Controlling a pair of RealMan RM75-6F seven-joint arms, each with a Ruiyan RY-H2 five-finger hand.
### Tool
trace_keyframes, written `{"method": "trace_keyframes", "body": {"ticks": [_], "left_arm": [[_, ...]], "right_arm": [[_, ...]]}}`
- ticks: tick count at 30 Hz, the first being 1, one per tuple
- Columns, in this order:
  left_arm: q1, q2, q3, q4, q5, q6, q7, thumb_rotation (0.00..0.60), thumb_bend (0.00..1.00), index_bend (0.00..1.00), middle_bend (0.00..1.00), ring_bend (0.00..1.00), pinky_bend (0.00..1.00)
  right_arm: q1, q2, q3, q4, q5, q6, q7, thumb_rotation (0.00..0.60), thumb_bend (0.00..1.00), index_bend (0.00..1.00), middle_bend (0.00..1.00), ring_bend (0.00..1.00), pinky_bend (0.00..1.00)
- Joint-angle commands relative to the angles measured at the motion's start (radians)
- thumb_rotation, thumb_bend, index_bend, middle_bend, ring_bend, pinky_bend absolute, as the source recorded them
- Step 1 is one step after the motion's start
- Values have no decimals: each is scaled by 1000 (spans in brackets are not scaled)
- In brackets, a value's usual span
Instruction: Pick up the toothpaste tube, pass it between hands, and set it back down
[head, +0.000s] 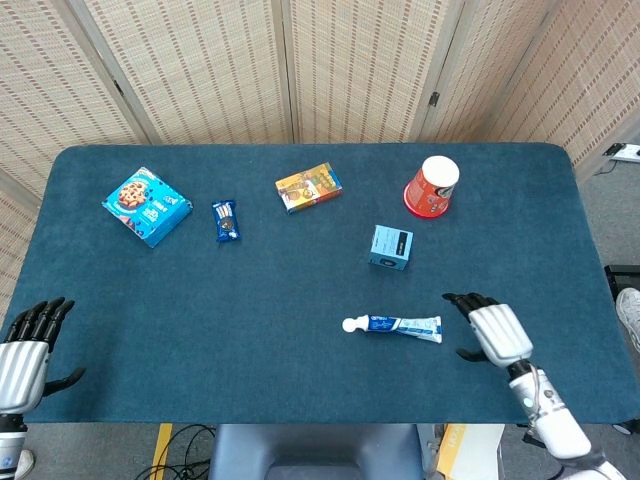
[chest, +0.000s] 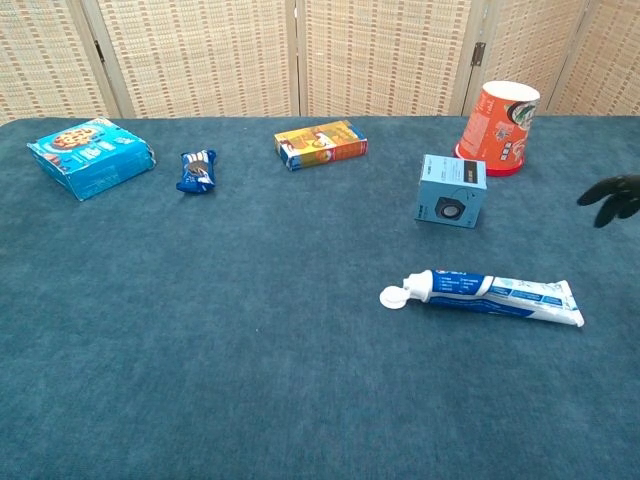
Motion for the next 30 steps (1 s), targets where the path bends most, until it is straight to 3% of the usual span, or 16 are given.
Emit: {"method": "trace_keyframes", "body": {"ticks": [1,9,19,30], "left_arm": [[1,0,1,2,1,1,-3,600,135,131,123,106,162],[10,1,2,17,-3,8,-18,600,135,131,123,106,162],[12,-5,3,37,-6,3,-36,600,135,132,123,106,162],[12,-8,1,56,-6,3,-56,600,135,131,123,106,162]], "right_arm": [[60,-58,26,22,43,-67,-49,600,147,177,325,230,356],[151,-164,48,76,106,-154,-138,600,165,230,380,234,356],[202,-258,46,136,173,-180,-217,600,205,323,440,288,356],[217,-281,34,154,217,-171,-262,600,325,465,515,347,375]]}}
